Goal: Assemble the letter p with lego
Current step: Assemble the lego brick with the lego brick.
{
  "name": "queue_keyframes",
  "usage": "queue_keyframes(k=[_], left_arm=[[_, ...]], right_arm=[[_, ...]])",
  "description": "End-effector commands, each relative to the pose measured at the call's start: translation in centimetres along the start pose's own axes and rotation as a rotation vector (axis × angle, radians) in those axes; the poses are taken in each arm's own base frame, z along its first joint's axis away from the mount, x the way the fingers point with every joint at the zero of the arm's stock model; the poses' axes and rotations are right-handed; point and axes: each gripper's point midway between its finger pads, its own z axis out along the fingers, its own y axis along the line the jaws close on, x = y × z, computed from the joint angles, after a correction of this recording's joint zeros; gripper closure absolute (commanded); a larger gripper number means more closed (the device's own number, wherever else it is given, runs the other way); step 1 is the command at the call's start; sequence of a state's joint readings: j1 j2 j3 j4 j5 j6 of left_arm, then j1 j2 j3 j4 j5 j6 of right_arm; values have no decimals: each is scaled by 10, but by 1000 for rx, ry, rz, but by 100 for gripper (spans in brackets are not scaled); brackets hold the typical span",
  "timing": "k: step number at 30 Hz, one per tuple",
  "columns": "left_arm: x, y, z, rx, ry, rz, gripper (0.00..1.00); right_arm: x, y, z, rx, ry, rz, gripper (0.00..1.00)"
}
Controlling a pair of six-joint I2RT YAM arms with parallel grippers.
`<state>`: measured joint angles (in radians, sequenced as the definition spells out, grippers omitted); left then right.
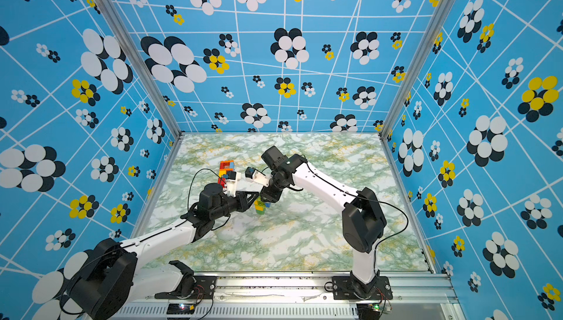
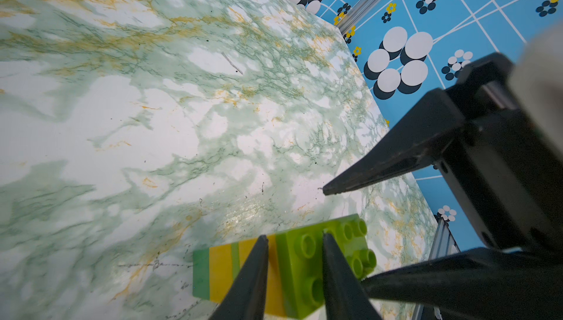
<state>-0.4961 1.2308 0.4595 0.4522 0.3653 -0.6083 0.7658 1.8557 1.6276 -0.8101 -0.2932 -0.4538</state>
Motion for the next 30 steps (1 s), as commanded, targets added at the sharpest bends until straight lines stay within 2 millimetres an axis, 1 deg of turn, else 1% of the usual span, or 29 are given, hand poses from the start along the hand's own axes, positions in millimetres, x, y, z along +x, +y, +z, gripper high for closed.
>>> queue_keyframes(k=[1, 6, 9, 13, 17, 24, 26, 27, 29, 30], left_arm=[[58, 40, -4, -144, 178, -44, 68], [59, 40, -5, -147, 174, -42, 68], [60, 41, -6, -151, 176, -43, 69], [58, 40, -6, -151, 170, -39, 69], [59, 39, -8, -155, 174, -34, 69], [62, 41, -7, -160, 186, -32, 69], [64, 41, -6, -160, 192, -32, 69], [64, 40, -5, -158, 194, -31, 69], [66, 40, -4, -158, 200, -30, 69], [67, 40, -4, -160, 202, -29, 69]], right_arm=[[-16, 4, -17, 7, -74, 6, 49], [-28, 0, -29, 43, -127, 19, 50], [-32, -6, -30, 74, -132, 25, 54], [-29, -15, -20, 93, -98, 36, 60], [-22, -18, -7, 96, -62, 44, 61], [-6, -13, 17, 54, -15, 64, 63], [-2, -13, 20, 52, -6, 67, 64], [-3, -13, 19, 57, -10, 66, 64], [5, -11, 22, 54, 6, 70, 64], [5, -11, 21, 55, 4, 70, 64]])
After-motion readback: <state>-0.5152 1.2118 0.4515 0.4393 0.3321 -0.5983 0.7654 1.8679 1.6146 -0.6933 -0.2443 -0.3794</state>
